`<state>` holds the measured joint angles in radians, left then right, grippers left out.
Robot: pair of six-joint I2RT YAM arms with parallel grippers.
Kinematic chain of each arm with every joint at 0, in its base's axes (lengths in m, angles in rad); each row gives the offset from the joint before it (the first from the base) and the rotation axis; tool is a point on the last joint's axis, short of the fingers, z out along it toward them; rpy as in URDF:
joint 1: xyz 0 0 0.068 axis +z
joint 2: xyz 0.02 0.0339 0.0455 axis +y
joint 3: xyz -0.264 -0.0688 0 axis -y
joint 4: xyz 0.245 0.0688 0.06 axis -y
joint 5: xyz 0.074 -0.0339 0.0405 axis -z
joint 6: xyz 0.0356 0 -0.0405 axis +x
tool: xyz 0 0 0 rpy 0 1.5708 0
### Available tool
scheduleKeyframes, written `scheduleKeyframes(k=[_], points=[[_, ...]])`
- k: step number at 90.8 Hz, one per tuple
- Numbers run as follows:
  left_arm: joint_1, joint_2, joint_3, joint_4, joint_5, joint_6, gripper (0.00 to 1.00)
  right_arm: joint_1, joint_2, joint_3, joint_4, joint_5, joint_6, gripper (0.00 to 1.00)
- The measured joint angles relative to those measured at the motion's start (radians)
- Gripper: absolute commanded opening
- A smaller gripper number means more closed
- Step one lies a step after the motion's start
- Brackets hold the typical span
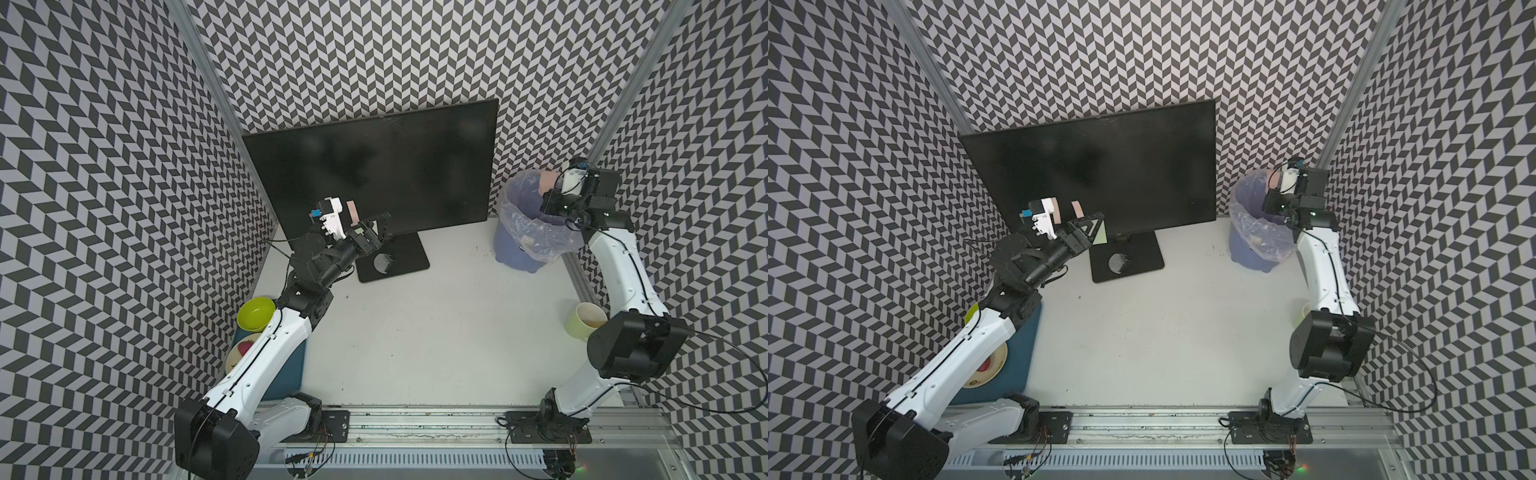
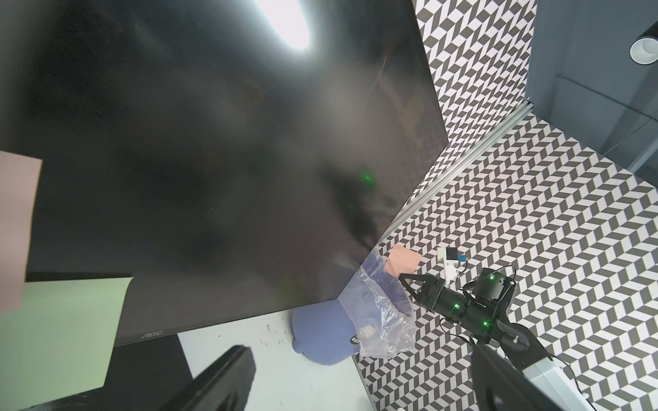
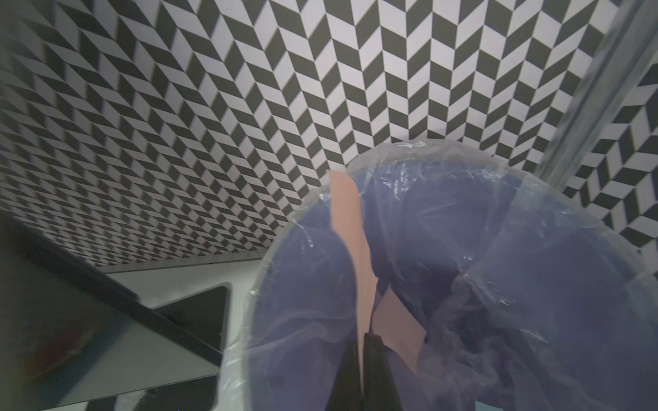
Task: Remove the sticky note from the monitor
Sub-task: Place the sticky note in the trash bin.
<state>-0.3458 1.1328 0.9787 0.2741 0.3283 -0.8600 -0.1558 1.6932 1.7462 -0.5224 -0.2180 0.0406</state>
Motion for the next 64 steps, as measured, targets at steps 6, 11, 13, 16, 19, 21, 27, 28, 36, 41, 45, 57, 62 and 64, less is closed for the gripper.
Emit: scheduleKeyframes(k=[6,11,13,16,19,21,27,28,36,41,45,57,62,64], points=[[0.003,0.0,0.0,-0.005,0.003,0.002,1.0,0.0,0.001,0.005,-0.017,0.023,-0.022,0.38],[0.007,0.001,0.0,-0.009,0.007,0.003,1.0,0.0,0.002,0.011,-0.027,0.028,-0.028,0.54],[0.008,0.002,0.0,-0.01,0.008,0.004,1.0,0.0,0.002,0.013,-0.029,0.027,-0.031,0.58],[0.009,0.002,0.0,-0.012,0.009,0.004,1.0,0.0,0.002,0.017,-0.033,0.026,-0.033,0.65],[0.011,0.003,0.0,-0.014,0.01,0.004,1.0,0.0,0.002,0.021,-0.034,0.024,-0.036,0.69],[0.013,0.004,0.0,-0.016,0.011,0.004,1.0,0.0,0.002,0.026,-0.036,0.022,-0.04,0.72],[0.018,0.005,0.0,-0.018,0.012,0.007,1.0,0.0,0.002,0.037,-0.038,0.015,-0.039,0.77],[0.019,0.005,0.0,-0.019,0.013,0.007,1.0,0.0,0.002,0.039,-0.038,0.013,-0.037,0.78],[0.028,0.005,0.0,-0.026,0.017,0.011,1.0,0.0,0.001,0.048,-0.034,-0.004,-0.032,0.81],[0.036,0.005,-0.001,-0.033,0.018,0.016,1.0,0.003,-0.002,0.048,-0.031,-0.024,-0.022,0.84],[0.044,0.005,-0.001,-0.041,0.018,0.023,1.0,0.008,-0.009,0.044,-0.025,-0.045,-0.01,0.87],[0.075,-0.004,-0.024,-0.069,0.015,0.045,1.0,0.047,-0.088,-0.05,0.038,-0.13,0.06,0.97],[0.088,-0.018,-0.049,-0.079,0.009,0.055,1.0,0.084,-0.134,-0.1,0.074,-0.169,0.097,0.99],[0.092,-0.024,-0.059,-0.082,0.006,0.056,1.0,0.099,-0.151,-0.119,0.087,-0.184,0.111,0.99]])
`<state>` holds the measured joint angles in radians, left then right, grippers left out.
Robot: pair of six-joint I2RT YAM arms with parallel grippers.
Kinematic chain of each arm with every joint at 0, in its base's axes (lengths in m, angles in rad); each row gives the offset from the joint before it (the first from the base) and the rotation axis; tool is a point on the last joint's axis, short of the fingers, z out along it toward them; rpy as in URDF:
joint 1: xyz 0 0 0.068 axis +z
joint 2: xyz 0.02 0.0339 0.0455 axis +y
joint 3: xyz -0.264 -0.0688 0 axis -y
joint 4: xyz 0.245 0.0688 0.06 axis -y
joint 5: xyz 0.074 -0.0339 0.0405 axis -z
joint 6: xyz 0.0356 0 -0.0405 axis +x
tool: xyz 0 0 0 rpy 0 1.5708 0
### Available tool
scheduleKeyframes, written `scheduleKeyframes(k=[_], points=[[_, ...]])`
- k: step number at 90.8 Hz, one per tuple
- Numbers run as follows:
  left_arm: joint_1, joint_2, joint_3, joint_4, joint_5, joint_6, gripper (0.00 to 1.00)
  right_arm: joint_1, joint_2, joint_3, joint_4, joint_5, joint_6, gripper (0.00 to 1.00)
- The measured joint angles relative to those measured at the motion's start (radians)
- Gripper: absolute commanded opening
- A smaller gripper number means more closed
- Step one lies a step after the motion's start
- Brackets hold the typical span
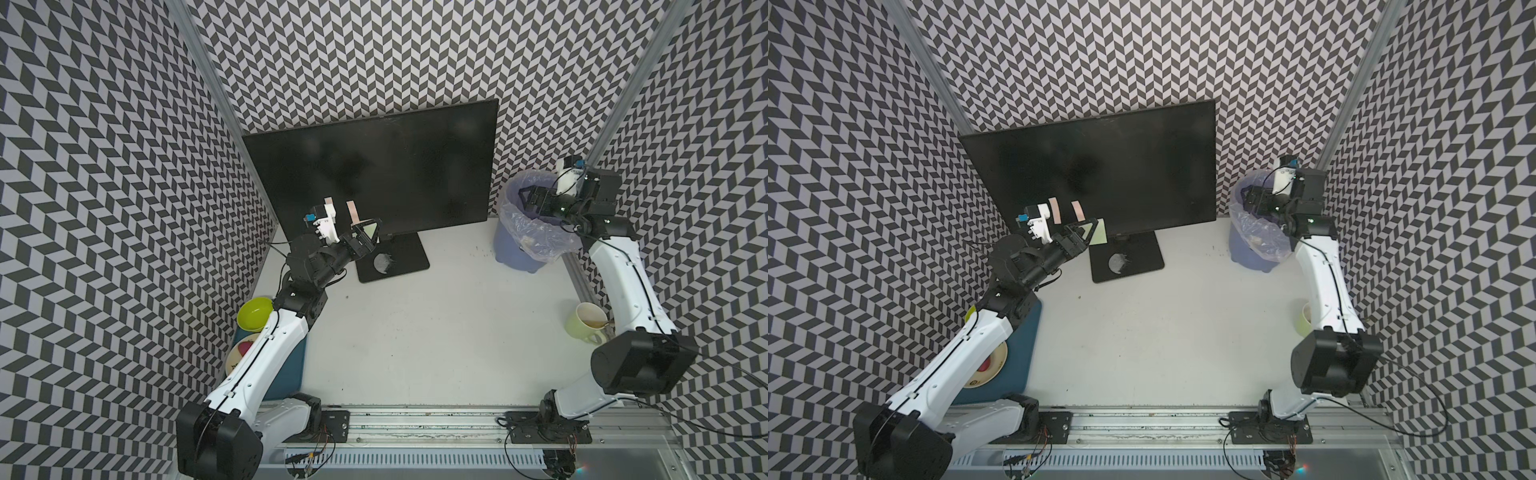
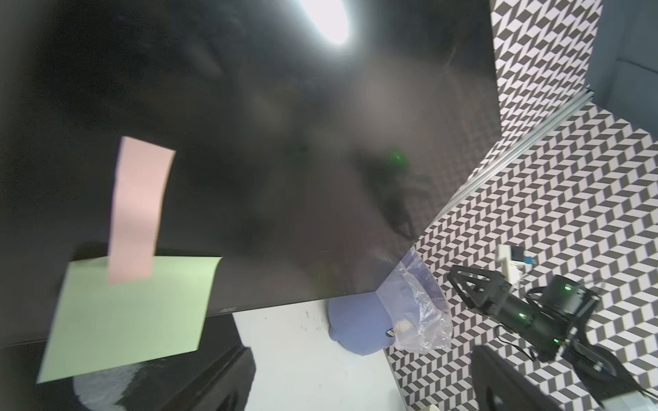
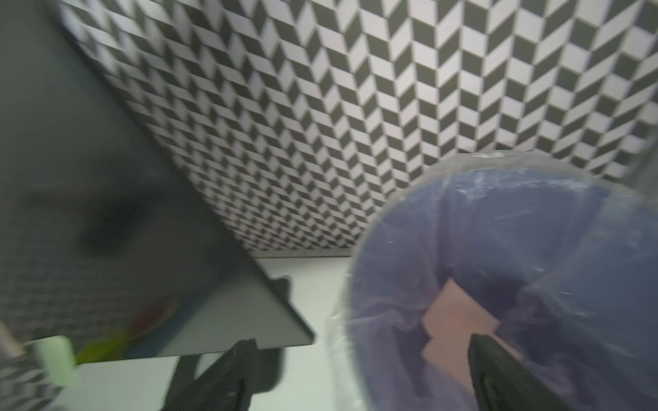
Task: Remove the sticky note from the monitor
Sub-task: Place the sticky note in the trash bin, then tear off the sticky note from the monitor.
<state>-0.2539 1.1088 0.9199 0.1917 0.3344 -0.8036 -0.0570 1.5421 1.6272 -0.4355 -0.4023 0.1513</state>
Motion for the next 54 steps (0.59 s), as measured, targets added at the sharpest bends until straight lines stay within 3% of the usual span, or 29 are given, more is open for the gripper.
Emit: scheduleKeyframes(k=[28,54], points=[[0.051,-0.076,-0.194,0.017,-0.025,0.001,1.0,0.216,-0.132,-0.207,0.213,-0.154,0.193,0.99],[0.137,-0.063,-0.292,0.126,0.02,-0.031,0.97,0.28,-0.132,-0.23,0.263,-0.172,0.246,0.99]])
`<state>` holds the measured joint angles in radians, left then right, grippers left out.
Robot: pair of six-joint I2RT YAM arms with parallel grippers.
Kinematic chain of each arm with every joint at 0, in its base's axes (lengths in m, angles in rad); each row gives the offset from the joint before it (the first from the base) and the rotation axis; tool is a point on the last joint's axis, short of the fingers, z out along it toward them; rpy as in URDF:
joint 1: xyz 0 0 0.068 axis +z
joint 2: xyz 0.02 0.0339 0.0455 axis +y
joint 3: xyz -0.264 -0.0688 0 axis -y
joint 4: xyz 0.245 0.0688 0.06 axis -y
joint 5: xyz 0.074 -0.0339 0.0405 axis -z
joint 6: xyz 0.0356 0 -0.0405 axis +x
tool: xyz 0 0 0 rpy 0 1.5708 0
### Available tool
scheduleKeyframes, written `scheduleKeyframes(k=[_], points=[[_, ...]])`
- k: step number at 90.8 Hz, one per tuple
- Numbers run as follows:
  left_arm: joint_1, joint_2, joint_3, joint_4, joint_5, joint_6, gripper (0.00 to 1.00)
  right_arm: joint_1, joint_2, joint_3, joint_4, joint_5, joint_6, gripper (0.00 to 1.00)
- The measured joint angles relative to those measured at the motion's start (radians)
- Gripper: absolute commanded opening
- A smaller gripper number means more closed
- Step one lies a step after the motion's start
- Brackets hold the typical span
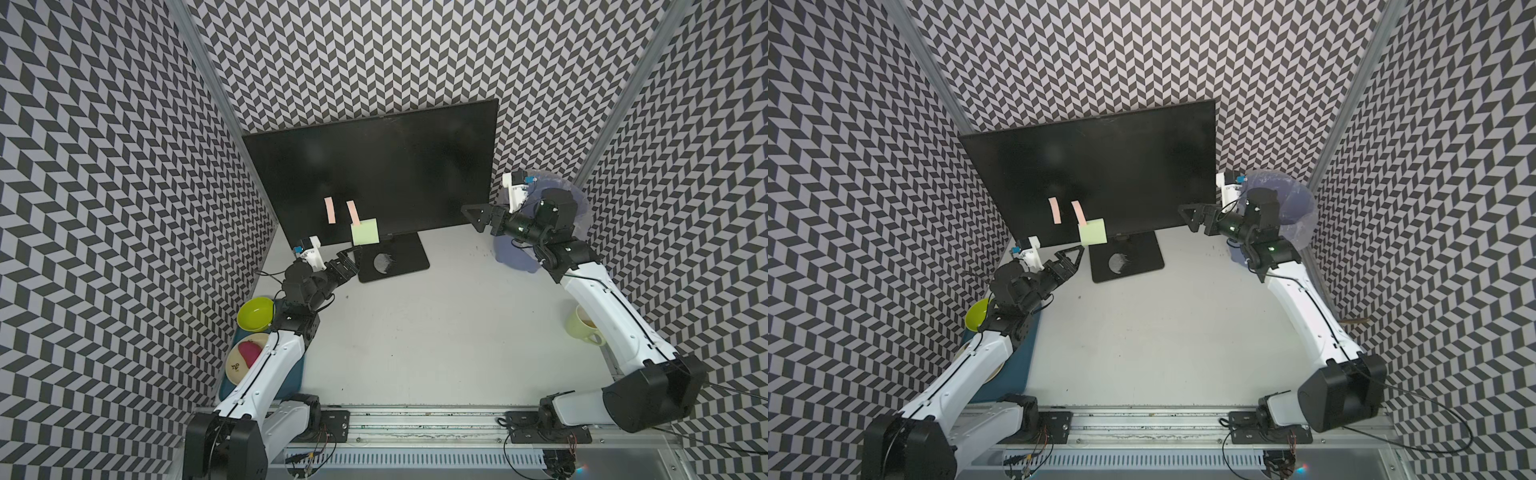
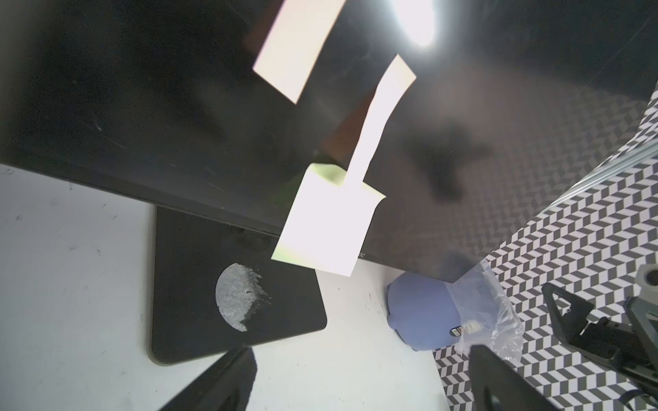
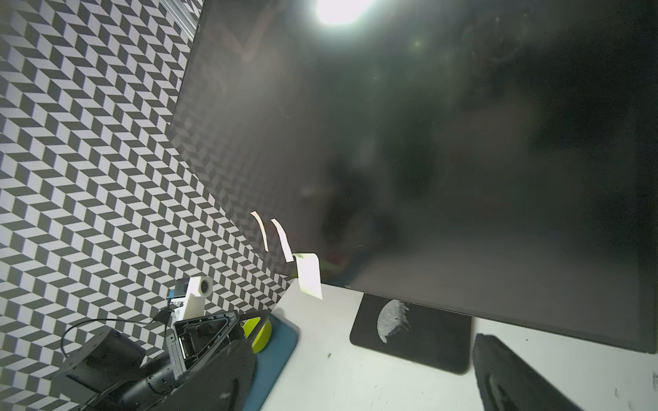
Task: Remove the sticky note from the monitor
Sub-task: Tear off the sticky note from the monitor.
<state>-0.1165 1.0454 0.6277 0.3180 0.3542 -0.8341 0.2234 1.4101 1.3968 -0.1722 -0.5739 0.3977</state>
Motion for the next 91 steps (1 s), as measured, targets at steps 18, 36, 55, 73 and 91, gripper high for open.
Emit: scheduleKeyframes(k=[18,36,55,73,91], points=[[0.011,0.051,0.001,0.129,0.037,-0.062,0.94,0.01,0.0,0.0,0.01,0.0,0.015,0.99],[0.011,0.152,0.014,0.251,0.063,-0.159,0.91,0.019,0.0,-0.002,0.023,-0.001,0.016,0.99],[0.011,0.249,0.082,0.335,0.074,-0.24,0.86,0.03,0.0,-0.021,0.034,-0.003,0.026,0.99],[0.011,0.314,0.112,0.407,0.071,-0.31,0.8,0.032,0.0,-0.036,0.043,-0.003,0.038,0.99],[0.011,0.378,0.151,0.432,0.071,-0.346,0.75,0.034,0.0,-0.037,0.046,-0.005,0.039,0.99]])
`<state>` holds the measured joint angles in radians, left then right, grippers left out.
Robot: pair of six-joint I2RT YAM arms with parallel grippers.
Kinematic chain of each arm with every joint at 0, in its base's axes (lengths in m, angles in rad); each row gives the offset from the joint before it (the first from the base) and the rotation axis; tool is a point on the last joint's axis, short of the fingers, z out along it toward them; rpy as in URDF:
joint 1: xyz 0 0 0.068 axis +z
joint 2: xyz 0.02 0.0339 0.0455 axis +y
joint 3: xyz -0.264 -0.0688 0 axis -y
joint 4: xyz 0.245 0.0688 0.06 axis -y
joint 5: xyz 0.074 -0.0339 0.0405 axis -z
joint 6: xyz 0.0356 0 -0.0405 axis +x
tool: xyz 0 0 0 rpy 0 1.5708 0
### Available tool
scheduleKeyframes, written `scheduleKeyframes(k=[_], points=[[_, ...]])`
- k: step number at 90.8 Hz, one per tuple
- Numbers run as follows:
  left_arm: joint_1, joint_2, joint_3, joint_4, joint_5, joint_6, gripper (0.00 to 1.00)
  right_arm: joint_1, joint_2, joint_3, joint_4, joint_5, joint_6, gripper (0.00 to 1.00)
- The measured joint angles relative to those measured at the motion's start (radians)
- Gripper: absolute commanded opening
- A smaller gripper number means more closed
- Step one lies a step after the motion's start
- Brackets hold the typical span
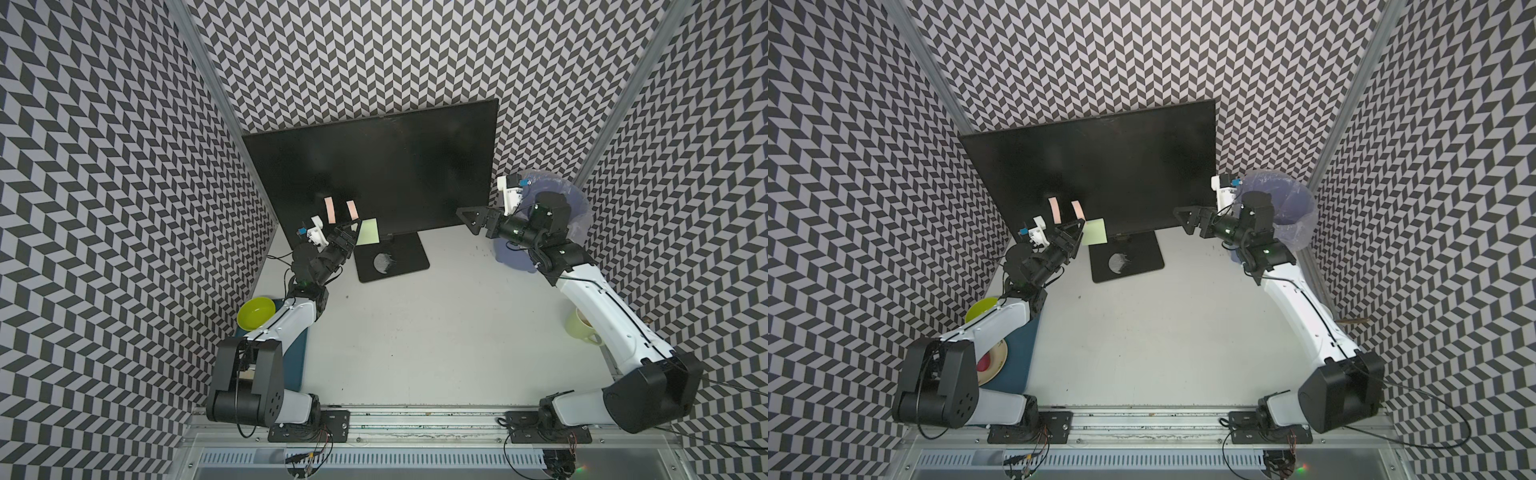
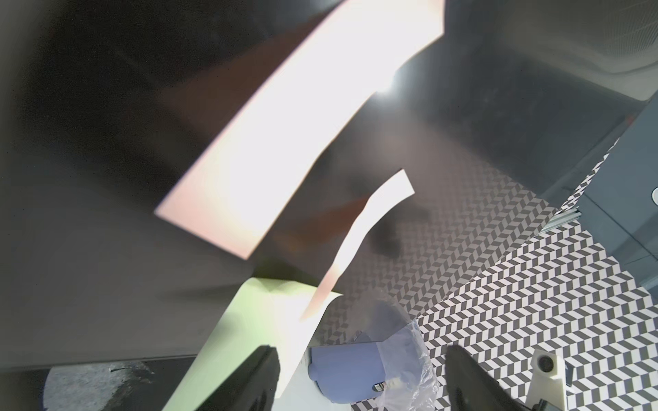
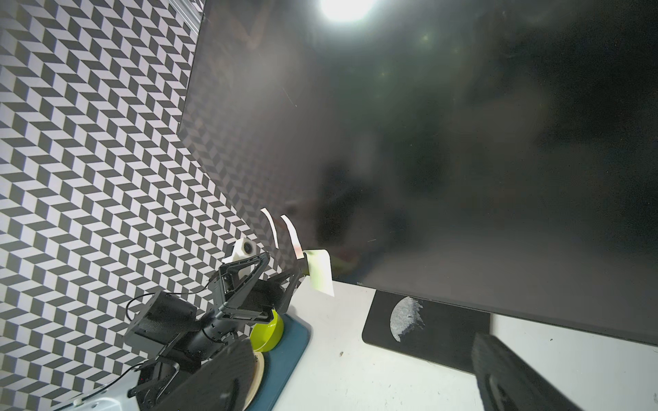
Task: Remove the sticky note from the monitor
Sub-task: Tear off the sticky note from the monitor.
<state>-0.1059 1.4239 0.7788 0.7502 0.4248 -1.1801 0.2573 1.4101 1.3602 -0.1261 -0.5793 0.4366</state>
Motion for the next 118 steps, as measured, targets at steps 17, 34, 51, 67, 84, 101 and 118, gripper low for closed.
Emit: scheduleKeyframes(k=[17,34,51,67,84,101,118], points=[[0.0,0.031,0.045,0.018,0.001,-0.006,0.71,0.0,0.0,0.0,0.0,-0.004,0.0,0.99],[0.0,0.072,0.065,0.035,0.007,-0.008,0.68,0.0,0.0,0.0,0.0,-0.013,0.0,0.99],[0.0,0.089,0.074,0.033,0.011,0.0,0.61,0.0,0.0,0.0,0.0,-0.02,-0.001,0.99],[0.0,0.089,0.093,0.033,0.014,0.009,0.43,0.0,0.0,0.0,0.0,-0.021,-0.001,0.99],[0.0,0.089,0.097,0.019,0.014,0.024,0.17,0.0,0.0,0.0,0.0,-0.022,0.0,0.99],[0.0,0.089,0.097,0.006,0.014,0.035,0.0,0.0,0.0,0.0,0.001,-0.028,0.003,0.99],[0.0,0.077,0.097,-0.021,0.014,0.053,0.0,0.001,0.0,0.0,0.005,-0.039,0.018,0.99]])
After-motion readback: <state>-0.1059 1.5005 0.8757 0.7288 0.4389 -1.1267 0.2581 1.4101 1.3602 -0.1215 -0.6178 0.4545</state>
